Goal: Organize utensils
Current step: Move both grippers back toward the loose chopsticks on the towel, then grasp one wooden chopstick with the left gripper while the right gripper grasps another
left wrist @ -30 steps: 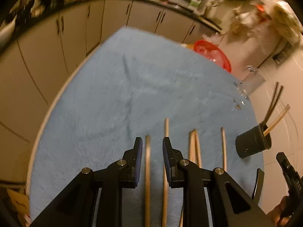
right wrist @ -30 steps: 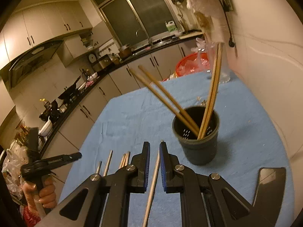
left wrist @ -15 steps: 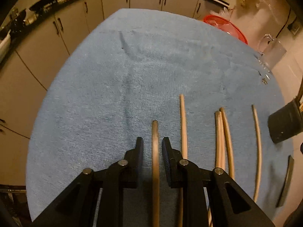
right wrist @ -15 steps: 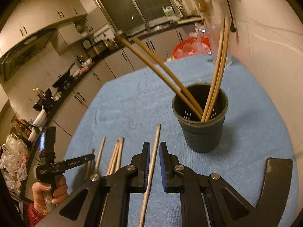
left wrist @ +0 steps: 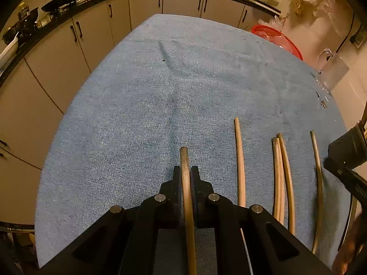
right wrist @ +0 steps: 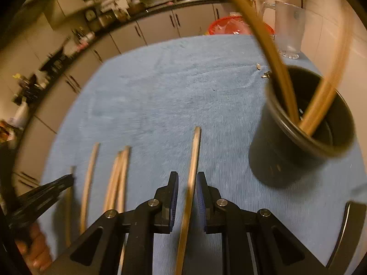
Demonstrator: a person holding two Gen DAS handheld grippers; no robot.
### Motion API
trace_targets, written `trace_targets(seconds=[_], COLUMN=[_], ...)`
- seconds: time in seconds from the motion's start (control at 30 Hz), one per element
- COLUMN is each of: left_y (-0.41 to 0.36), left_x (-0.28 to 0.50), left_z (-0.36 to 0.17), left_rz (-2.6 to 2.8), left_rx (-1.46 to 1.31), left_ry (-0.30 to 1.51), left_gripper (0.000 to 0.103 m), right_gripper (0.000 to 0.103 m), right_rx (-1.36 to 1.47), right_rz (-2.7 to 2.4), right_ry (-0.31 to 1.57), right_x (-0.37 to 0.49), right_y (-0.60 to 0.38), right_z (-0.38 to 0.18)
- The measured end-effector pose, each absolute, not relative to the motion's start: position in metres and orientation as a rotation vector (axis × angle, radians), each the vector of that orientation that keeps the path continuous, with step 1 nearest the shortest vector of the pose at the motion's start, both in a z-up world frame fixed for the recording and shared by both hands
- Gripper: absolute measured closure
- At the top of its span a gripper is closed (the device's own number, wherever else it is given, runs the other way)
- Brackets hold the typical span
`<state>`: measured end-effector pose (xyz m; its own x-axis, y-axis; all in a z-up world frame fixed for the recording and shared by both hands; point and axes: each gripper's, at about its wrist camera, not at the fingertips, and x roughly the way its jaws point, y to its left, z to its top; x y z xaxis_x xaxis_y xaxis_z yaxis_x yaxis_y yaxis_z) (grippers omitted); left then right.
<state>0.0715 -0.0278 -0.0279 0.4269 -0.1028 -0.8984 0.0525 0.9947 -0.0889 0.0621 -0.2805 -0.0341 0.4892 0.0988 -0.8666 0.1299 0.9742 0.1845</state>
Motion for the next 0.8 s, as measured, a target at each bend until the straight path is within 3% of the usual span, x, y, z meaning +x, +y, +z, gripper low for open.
trace_targets(seconds=[0.27, 0.43, 0.8], left_y=[-0.029, -0.035, -0.032], left_x=[0.074, 0.084, 0.064], left_z=[-0.029, -0.030, 0.040], left_rz=[-0.107, -0.123, -0.202], left_rx=[-0.030, -0.028, -0.094], left_ry=[1.117, 1.110, 0.959], left_gripper=[0.095, 0.096, 0.096], right_gripper=[0.085, 0.095, 0.095], right_rx=[0.123, 0.111, 0.243], right_rz=[-0.148, -0.071, 0.116], right_ry=[1.115, 1.133, 0.857], right_x=[0.111, 0.121, 0.061], right_y=[-0.273, -0.261, -0.255], right_z=[-0.048, -0.046, 0.040])
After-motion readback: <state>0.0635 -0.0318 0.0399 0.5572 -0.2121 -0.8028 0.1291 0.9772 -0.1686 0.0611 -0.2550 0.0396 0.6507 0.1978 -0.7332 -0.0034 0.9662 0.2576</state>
